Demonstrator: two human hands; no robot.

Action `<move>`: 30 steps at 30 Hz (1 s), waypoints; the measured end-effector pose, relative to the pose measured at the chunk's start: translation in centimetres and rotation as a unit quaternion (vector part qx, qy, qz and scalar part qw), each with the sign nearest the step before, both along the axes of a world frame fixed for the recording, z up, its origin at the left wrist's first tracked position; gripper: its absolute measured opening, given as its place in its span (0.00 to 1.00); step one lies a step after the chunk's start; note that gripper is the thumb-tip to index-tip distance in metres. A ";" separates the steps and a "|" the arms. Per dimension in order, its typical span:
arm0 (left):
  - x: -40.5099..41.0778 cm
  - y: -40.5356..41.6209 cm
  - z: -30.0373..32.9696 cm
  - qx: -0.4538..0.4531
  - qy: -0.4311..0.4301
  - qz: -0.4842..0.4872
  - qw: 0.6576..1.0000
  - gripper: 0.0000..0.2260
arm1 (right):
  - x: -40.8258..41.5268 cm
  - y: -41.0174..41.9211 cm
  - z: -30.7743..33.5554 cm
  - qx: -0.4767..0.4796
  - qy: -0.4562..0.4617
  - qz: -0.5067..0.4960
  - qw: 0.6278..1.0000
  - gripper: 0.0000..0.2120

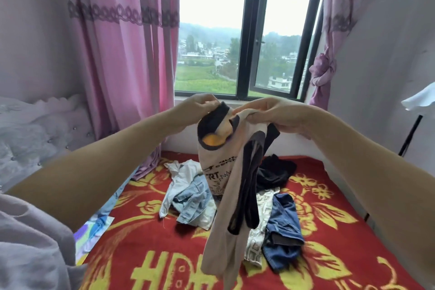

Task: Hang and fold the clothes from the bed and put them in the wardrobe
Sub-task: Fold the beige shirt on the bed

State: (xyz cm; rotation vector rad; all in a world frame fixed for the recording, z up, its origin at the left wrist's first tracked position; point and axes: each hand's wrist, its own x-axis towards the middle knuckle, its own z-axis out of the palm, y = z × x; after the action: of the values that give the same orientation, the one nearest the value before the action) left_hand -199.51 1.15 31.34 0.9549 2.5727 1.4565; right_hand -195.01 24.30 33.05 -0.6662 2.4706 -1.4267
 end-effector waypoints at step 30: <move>-1.6 -2.7 -2.6 -0.159 0.216 0.119 0.956 0.13 | -0.9 -1.1 -7.3 0.049 0.106 -0.172 0.978 0.10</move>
State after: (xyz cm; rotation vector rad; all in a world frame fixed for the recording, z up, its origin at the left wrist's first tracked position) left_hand -201.14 -1.50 28.76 1.0367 3.2016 0.8919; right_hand -195.91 23.24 25.80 -0.4021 2.9175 -1.3912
